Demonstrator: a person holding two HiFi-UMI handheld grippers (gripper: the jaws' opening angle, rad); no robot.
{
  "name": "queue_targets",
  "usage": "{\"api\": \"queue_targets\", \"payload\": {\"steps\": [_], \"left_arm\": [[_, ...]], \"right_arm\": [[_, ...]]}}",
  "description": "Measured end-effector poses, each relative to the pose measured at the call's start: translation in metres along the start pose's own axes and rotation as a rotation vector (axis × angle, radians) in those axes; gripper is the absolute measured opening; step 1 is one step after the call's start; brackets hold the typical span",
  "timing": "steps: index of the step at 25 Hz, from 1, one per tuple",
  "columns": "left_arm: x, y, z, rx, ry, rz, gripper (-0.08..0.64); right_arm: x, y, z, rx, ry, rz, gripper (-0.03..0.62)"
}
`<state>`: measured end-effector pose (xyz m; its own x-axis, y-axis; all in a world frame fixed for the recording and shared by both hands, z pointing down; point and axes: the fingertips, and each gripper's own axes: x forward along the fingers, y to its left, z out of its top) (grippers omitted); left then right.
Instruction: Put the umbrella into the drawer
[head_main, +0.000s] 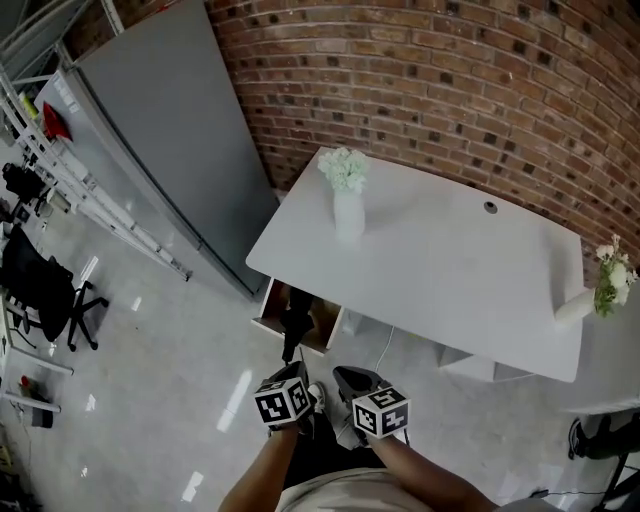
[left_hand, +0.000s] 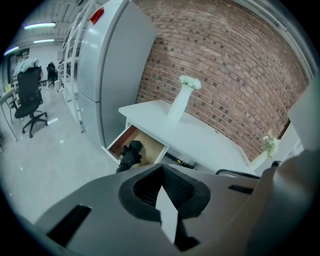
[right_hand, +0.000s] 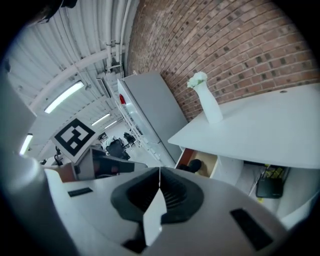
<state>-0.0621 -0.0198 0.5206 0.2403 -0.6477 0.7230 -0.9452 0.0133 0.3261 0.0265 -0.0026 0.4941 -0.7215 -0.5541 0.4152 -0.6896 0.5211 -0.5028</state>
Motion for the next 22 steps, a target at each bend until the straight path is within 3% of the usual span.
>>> {"api": "queue_targets", "payload": {"steps": [2,6,8,12,16,22], "left_arm": [[-0.006,-0.009,-0.010,-0.032,0.017,-0.048,0.008],[-0.019,-0.046,-0.038,-0.224,0.055,-0.270,0.008],[-0.028,-0.060,-0.046,-0.264,0.048,-0.315,0.008],[-0.049,-0.062,-0.053,-0.203,0.016,-0.270,0.008],[-0.064,-0.041,-0.051,-0.172,-0.037,-0.180,0.008],[-0.068,0.001,-0.051,-0.133,-0.035,-0.073,0.008]], "right_arm": [[-0.006,0.002,0.005,-0.015,-0.014,0.018,0.017],[-0.018,0.010,0.006,-0.034,-0.020,0.047,0.017],[-0.020,0.015,-0.001,-0.052,0.003,0.068,0.017],[-0.015,0.031,-0.021,-0.071,0.052,0.098,0.017],[-0.001,0.048,-0.029,-0.109,0.084,0.113,0.017],[0.016,0.066,-0.028,-0.166,0.110,0.120,0.017]]}}
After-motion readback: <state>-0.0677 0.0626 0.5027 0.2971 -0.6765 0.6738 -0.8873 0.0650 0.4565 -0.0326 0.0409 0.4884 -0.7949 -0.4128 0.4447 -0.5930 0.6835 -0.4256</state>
